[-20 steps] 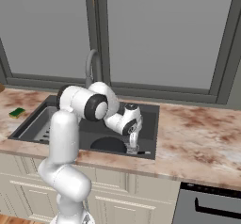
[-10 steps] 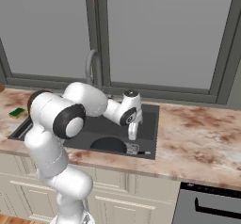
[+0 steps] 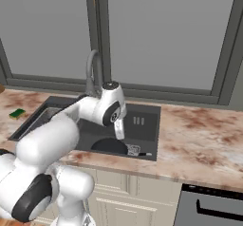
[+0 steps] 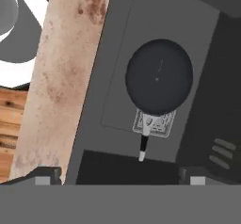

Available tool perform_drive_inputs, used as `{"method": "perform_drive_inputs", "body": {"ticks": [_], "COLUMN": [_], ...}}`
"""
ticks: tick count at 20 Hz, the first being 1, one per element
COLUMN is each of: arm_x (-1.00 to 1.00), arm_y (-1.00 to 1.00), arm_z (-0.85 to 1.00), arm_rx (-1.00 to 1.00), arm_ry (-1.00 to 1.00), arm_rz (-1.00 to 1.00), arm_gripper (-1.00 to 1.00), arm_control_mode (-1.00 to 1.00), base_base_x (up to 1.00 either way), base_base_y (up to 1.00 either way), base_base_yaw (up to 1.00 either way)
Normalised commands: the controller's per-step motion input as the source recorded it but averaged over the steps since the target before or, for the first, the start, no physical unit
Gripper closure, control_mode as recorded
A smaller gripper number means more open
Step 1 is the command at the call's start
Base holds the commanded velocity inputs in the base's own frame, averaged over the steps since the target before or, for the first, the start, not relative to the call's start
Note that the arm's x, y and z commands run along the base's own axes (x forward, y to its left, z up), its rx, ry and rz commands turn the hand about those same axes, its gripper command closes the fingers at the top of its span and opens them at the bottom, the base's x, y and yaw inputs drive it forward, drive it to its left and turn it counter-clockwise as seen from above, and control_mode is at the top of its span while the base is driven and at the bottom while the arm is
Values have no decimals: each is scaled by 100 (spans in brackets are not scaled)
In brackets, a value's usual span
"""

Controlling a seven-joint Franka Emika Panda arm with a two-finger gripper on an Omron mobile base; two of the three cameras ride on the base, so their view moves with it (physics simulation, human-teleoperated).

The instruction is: Pick the pan and sponge and place them into the sink. Then turn on the water.

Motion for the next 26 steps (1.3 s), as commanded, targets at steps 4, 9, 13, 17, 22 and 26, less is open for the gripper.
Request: {"method": "perform_drive_inputs", "body": {"ticks": [4,9,13,17,22,26], "arm_x": [-100,-100,-100,-85,-31,-8], "arm_y": [67,63,72,90,100,100], "arm_z": [81,77,71,62,74,43], "arm_rx": [-12,-8,-6,-10,-14,-16], "arm_ry": [-8,-1,2,11,13,10], "arm_rz": [36,32,39,36,30,26], "arm_gripper": [-100,-100,-100,-100,-100,-100], "arm_control_mode": [-100,-100,-100,-100,-100,-100], "base_base_x": [0,0,0,0,0,0], "base_base_y": [0,0,0,0,0,0], "base_base_yaw": [0,0,0,0,0,0]}}
